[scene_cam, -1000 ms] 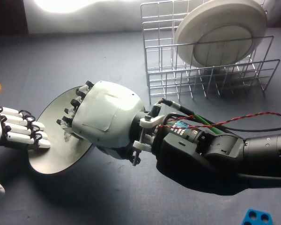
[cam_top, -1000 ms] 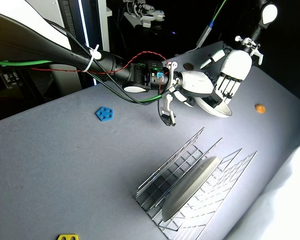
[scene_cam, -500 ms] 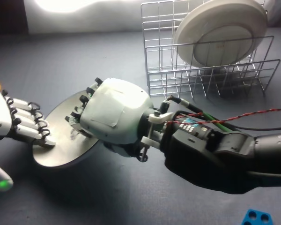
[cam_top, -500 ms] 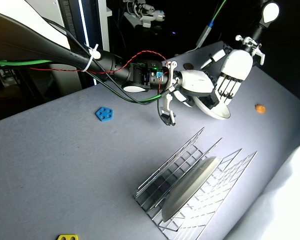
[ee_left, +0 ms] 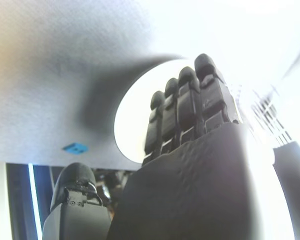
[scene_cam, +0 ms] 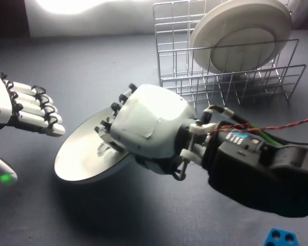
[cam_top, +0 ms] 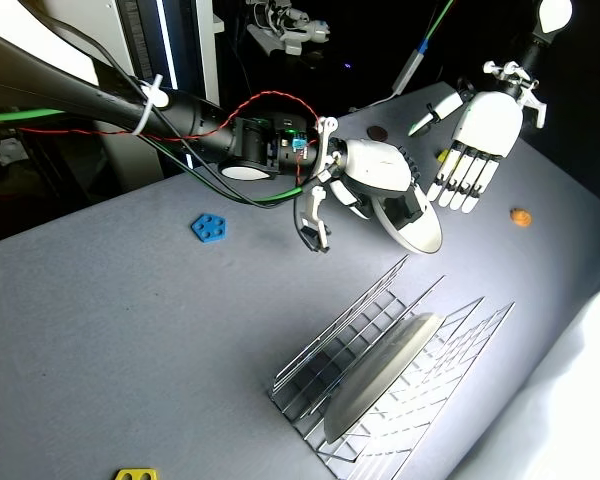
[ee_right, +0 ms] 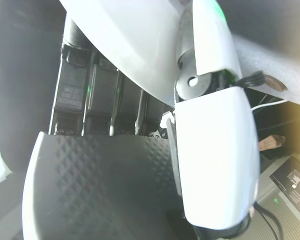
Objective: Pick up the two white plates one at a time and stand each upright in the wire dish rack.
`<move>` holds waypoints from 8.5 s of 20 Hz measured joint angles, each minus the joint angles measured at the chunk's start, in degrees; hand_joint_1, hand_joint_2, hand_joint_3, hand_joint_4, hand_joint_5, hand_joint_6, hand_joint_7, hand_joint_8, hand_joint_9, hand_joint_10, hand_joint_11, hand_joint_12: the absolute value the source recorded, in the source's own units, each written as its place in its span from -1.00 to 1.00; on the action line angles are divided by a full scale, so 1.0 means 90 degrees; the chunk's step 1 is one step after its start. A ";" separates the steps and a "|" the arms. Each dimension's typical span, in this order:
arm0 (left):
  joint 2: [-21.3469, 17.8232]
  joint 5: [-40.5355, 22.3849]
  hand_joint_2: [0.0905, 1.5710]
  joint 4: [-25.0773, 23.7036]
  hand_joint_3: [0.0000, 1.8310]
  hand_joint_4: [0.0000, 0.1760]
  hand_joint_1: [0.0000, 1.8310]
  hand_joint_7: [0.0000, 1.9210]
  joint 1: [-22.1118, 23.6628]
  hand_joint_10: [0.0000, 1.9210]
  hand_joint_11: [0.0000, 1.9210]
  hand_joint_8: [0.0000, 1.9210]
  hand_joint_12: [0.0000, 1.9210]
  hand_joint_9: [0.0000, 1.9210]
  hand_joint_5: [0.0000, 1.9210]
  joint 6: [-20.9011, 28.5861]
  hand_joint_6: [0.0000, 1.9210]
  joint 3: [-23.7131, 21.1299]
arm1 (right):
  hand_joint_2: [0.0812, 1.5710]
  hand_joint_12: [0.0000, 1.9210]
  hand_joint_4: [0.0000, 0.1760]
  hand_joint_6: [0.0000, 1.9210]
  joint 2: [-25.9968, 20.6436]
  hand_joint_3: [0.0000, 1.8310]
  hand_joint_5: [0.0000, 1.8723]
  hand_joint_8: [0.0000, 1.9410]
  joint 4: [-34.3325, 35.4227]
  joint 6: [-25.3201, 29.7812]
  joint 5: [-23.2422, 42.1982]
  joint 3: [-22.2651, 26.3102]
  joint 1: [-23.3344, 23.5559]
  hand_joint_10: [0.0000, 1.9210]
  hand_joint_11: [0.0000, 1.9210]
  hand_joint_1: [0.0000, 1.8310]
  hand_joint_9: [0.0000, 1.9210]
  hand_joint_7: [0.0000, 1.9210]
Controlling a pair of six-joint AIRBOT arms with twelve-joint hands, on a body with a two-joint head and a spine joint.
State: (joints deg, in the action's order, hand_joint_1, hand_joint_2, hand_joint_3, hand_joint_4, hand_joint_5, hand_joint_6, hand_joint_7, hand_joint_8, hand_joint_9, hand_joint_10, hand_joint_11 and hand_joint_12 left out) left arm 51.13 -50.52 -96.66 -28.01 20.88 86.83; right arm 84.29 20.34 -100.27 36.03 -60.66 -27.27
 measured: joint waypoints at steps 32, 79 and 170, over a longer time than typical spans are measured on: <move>-0.0078 0.0141 0.33 0.0027 -1.00 -1.00 -1.00 -0.85 0.0386 -0.99 -1.00 -0.99 -0.76 -0.88 -0.85 -0.0027 -1.00 -0.0126 | 0.38 0.35 -1.00 0.15 -0.2888 -1.00 -0.03 -0.05 0.5049 -0.0117 -0.1404 0.2021 0.2715 0.18 -0.22 0.50 -0.03 0.04; -0.0087 0.0141 0.32 0.0005 -1.00 -1.00 -1.00 -1.00 0.0359 -1.00 -1.00 -1.00 -1.00 -1.00 -0.98 -0.0027 -1.00 -0.0214 | 0.39 0.34 -1.00 0.16 -0.3546 -1.00 -0.06 -0.01 0.6613 0.0631 -0.2446 0.0617 0.2703 0.15 -0.20 0.50 0.00 0.03; -0.0119 0.0083 0.33 -0.0046 -1.00 -1.00 -1.00 -0.94 0.0389 -1.00 -0.99 -1.00 -0.99 -0.97 -0.94 -0.0002 -1.00 -0.0461 | 0.39 0.48 -1.00 -0.94 -0.2671 -0.99 -0.36 -1.00 0.6521 0.0590 -0.2414 -0.0272 0.2135 -0.62 -0.84 0.04 -0.42 -0.25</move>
State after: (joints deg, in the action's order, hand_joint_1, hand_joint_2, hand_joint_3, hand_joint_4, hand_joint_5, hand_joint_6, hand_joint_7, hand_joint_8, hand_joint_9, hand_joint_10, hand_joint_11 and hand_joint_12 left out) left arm 50.06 -49.78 -97.08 -24.51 20.86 82.67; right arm 60.25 79.02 -94.96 14.31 -63.11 -8.05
